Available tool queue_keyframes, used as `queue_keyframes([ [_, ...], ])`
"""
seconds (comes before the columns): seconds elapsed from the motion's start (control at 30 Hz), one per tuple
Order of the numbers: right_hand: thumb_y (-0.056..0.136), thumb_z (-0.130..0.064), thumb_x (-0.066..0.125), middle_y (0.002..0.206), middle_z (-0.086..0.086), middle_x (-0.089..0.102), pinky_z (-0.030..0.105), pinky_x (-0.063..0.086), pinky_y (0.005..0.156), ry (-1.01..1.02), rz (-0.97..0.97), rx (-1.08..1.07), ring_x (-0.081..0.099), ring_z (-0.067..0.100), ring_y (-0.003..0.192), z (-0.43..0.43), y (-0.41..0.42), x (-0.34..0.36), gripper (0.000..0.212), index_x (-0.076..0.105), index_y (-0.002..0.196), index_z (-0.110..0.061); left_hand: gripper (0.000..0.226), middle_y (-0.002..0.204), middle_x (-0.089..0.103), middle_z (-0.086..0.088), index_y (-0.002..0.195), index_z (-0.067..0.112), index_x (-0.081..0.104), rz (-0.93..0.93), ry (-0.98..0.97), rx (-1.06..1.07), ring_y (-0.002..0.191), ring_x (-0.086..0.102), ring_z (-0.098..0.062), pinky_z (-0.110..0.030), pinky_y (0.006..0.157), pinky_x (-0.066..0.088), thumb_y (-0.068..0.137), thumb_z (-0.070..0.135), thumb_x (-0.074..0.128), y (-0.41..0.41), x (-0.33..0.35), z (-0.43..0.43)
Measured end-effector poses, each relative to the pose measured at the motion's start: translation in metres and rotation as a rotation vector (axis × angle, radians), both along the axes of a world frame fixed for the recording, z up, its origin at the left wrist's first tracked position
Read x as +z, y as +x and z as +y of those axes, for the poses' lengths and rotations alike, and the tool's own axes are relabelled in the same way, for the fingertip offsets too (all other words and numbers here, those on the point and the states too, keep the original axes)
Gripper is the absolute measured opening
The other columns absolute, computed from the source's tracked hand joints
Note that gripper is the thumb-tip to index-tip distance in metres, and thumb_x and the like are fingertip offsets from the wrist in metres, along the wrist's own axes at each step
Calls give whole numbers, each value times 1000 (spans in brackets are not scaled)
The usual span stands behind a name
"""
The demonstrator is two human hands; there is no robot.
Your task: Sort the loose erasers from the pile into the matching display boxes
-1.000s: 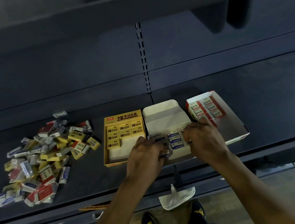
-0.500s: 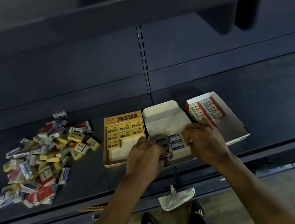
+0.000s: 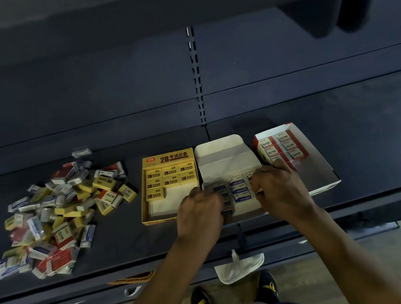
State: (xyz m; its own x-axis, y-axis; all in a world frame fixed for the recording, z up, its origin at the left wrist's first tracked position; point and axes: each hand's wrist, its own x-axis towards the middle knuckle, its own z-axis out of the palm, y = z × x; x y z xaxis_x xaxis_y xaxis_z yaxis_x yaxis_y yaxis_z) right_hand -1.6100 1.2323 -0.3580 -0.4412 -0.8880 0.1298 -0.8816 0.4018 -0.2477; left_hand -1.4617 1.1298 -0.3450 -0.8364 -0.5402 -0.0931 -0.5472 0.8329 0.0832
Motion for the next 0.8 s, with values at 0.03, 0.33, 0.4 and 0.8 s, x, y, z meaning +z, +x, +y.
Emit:
queue_keyframes([
  [0.03,62,-20,85,82,8,69,43,55,63,16,-4,0,57,32,87,0,1,1,24,64,69,-10,23,108,63,-5,107,13,63,1,7,1,100,53,-21,-30,74,45,85,16,58,0,0,0],
  [0.33,77,-28,74,101,8,66,40,54,80,107,-62,19,53,28,103,-1,2,7,24,65,89,-10,27,107,62,-9,112,17,60,-50,60,26,101,55,-24,-33,78,46,85,18,61,-5,5,-1],
  [0.4,81,-30,69,103,5,65,36,53,81,115,-89,16,53,24,103,-1,2,9,22,64,93,-13,27,108,62,-9,113,18,60,-45,49,24,101,56,-25,-32,77,46,86,17,60,-3,4,-2],
  [0.8,76,-9,66,84,6,66,36,53,59,-34,-131,23,60,29,86,-16,19,4,5,64,79,-12,17,90,70,3,93,26,70,296,168,-39,84,62,-15,-25,69,48,89,35,56,13,-1,-15],
])
